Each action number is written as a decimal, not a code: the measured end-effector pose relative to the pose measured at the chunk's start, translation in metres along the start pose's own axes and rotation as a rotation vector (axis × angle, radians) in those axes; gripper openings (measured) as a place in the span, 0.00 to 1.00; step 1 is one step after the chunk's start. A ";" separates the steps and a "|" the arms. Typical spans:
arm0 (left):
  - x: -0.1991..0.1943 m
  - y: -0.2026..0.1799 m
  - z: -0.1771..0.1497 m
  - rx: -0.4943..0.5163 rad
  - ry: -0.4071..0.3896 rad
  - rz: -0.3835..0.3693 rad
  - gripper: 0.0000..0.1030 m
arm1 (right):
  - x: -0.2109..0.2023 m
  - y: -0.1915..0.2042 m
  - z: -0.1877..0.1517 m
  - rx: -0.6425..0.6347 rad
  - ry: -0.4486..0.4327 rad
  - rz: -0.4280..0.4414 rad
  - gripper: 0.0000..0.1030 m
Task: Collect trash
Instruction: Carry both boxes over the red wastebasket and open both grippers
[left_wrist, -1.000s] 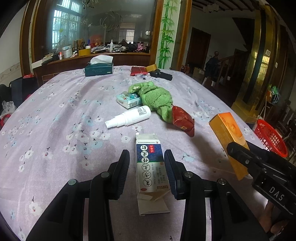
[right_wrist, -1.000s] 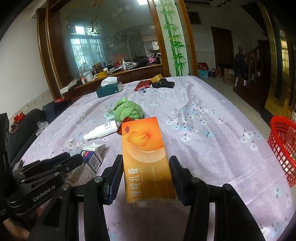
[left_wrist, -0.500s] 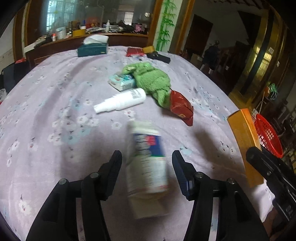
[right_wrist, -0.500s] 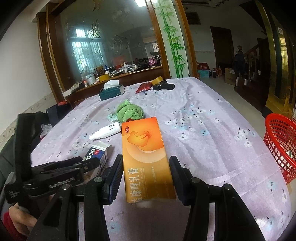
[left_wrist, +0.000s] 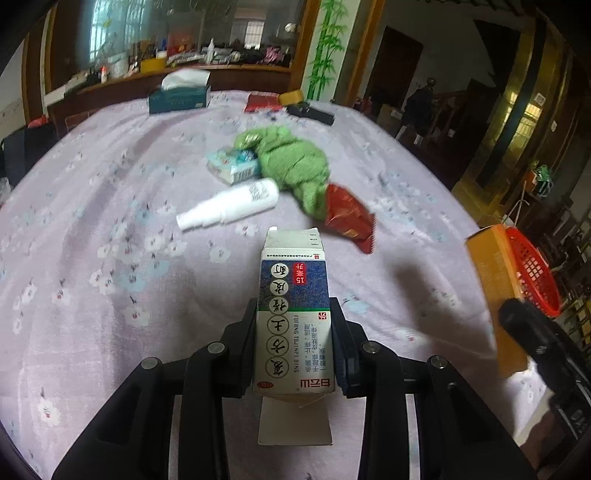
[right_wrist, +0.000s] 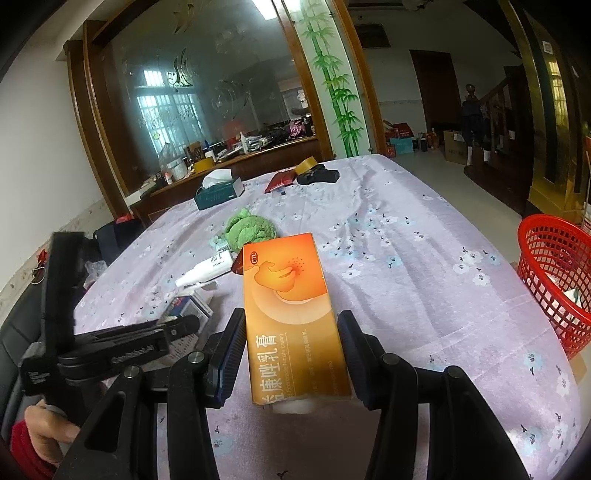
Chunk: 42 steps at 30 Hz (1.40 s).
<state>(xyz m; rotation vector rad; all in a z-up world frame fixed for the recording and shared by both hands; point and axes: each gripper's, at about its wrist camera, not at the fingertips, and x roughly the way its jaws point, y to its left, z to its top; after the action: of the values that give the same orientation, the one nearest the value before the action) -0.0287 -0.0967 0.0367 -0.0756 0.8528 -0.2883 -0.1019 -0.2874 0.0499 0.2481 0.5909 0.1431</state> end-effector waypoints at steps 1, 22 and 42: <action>-0.004 -0.003 0.001 0.008 -0.009 -0.001 0.32 | -0.001 -0.001 0.000 0.002 -0.002 0.000 0.53; -0.015 -0.162 0.043 0.227 -0.032 -0.270 0.32 | -0.093 -0.130 0.025 0.249 -0.172 -0.127 0.53; 0.095 -0.368 0.068 0.292 0.146 -0.498 0.54 | -0.136 -0.310 0.057 0.560 -0.234 -0.197 0.53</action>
<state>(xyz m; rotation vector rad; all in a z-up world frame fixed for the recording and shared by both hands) 0.0000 -0.4794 0.0784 0.0077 0.9211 -0.8918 -0.1625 -0.6240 0.0838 0.7355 0.4085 -0.2456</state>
